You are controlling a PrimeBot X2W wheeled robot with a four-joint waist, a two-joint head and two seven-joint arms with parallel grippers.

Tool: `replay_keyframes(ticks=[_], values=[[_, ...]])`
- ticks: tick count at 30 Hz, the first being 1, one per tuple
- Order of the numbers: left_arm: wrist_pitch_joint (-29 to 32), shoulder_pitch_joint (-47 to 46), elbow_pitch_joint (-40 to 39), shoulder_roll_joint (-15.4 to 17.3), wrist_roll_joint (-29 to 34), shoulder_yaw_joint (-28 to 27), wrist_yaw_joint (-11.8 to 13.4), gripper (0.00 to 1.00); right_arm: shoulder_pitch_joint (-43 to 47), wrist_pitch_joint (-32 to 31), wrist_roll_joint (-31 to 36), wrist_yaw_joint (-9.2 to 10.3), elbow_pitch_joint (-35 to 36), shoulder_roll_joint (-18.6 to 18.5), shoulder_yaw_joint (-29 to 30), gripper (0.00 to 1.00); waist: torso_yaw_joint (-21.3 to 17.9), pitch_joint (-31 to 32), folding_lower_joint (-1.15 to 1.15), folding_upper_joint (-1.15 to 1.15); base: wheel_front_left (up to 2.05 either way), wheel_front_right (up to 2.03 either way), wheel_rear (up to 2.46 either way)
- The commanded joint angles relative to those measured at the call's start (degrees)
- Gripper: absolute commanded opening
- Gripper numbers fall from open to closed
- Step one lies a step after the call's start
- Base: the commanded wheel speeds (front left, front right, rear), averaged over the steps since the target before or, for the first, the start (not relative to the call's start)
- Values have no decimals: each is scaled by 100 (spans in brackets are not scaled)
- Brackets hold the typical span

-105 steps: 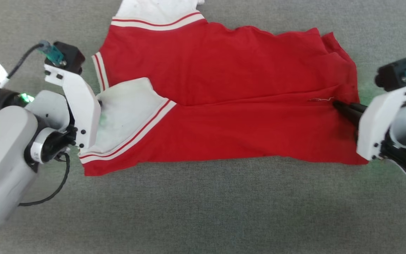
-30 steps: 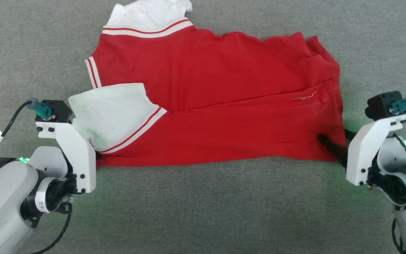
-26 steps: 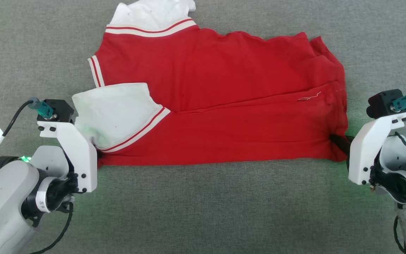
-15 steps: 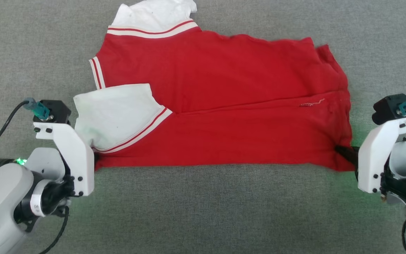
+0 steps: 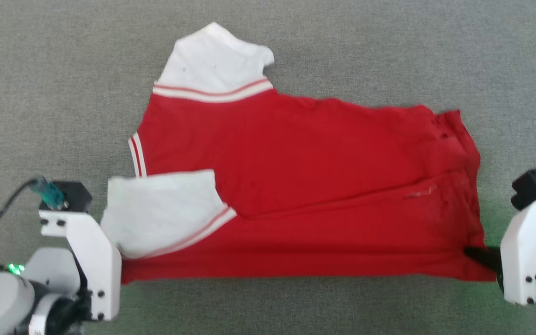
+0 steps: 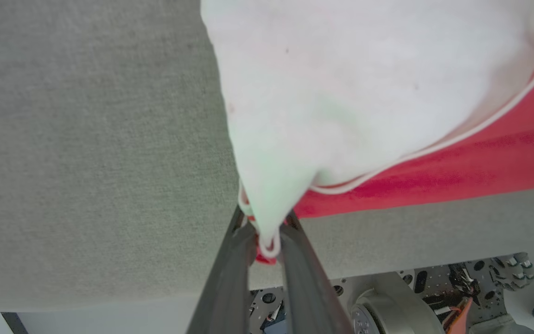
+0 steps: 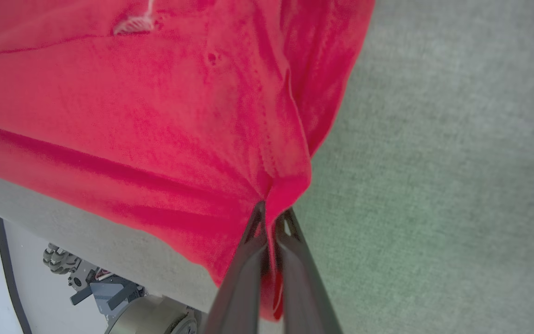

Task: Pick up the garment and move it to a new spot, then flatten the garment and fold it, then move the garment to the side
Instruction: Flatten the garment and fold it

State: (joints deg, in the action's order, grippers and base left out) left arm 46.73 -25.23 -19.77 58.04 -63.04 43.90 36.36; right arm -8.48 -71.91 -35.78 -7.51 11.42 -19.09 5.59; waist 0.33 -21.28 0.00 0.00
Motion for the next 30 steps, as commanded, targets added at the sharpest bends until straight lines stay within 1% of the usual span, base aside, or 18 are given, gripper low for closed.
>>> replay_keyframes(ticks=[1, 4, 6, 7, 8, 10, 11, 12, 13, 14, 15, 16, 18, 21, 23, 27, 30], values=[[3, 119, -72, 45, 7, 15, 91, 0, 131, -76, 22, 5, 65, -22, 57, 0, 6, -2, 0, 0, 0, 0, 0], [-44, 256, -138, -47, -22, 85, 131, 0, 299, -86, 91, 4, 105, 52, 117, 0, 18, -14, 0, 0, 0, 0, 0], [-81, 317, -23, -129, -25, 136, 91, 0, 358, -9, 146, 4, 47, 120, 101, 0, 12, -31, 0, 0, 0, 0, 0], [-85, 323, 69, -159, 4, 179, 69, 7, 371, 26, 163, 4, -17, 173, 83, 0, 2, -42, 0, 0, 0, 0, 0], [-82, 325, 155, -213, 20, 214, 36, 18, 381, 73, 205, 4, -68, 189, 46, 0, -3, -53, 0, 0, 0, 0, 0], [-118, 297, 347, -385, -31, 249, -51, 54, 341, 193, 242, 4, -209, 235, -38, 0, -14, -73, 0, 0, 0, 0, 0], [-118, 297, 347, -385, -31, 249, -51, 54, 341, 193, 242, 4, -209, 235, -38, 0, -14, -73, 0, 0, 0, 0, 0], [-134, 254, 452, -431, -6, 266, -91, 76, 289, 308, 281, 4, -240, 223, -107, 0, -21, -81, 0, 0, 0, 0, 0], [-146, 209, 556, -490, 16, 289, -135, 100, 244, 419, 299, 4, -288, 217, -170, 18, -31, -91, 0, 0, 0, 0, 0], [-149, 184, 645, -548, 5, 295, -171, 100, 217, 509, 248, 4, -331, 229, -236, 38, -40, -95, 0, 0, 0, 0, 0], [-163, 142, 721, -579, 10, 294, -213, 100, 195, 627, 241, 4, -367, 214, -302, 96, -51, -96, 0, 0, 0, 0, 0], [-175, 92, 766, -592, 22, 273, -237, 100, 165, 749, 267, 4, -410, 189, -328, 100, -64, -96, 0, 0, 0, 0, 0], [-198, 2, 760, -545, 22, 189, -269, 100, 124, 873, 234, 5, -459, 126, -361, 100, -93, -85, 0, 0, 0, 0, 0], [-167, -107, 579, -337, 84, 81, -259, 100, 100, 1166, 211, 16, -375, 30, -307, 100, -143, -63, 0, 0, 0, 0, 0], [-143, -202, 429, -117, 190, 6, -214, 100, 102, 1349, 221, 15, -241, 9, -299, 100, -195, -45, 0, 0, 0, 0, 0], [-36, -455, 174, 215, 252, -195, -106, 100, 52, 1892, 358, 3, 40, 98, -153, 100, -326, -32, 0, 0, 0, 0, 0], [23, -688, 78, 410, 343, -318, -154, 100, -57, 2418, 483, 3, 247, 237, -110, 100, -495, -42, 0, 0, 0, 0, 0]])
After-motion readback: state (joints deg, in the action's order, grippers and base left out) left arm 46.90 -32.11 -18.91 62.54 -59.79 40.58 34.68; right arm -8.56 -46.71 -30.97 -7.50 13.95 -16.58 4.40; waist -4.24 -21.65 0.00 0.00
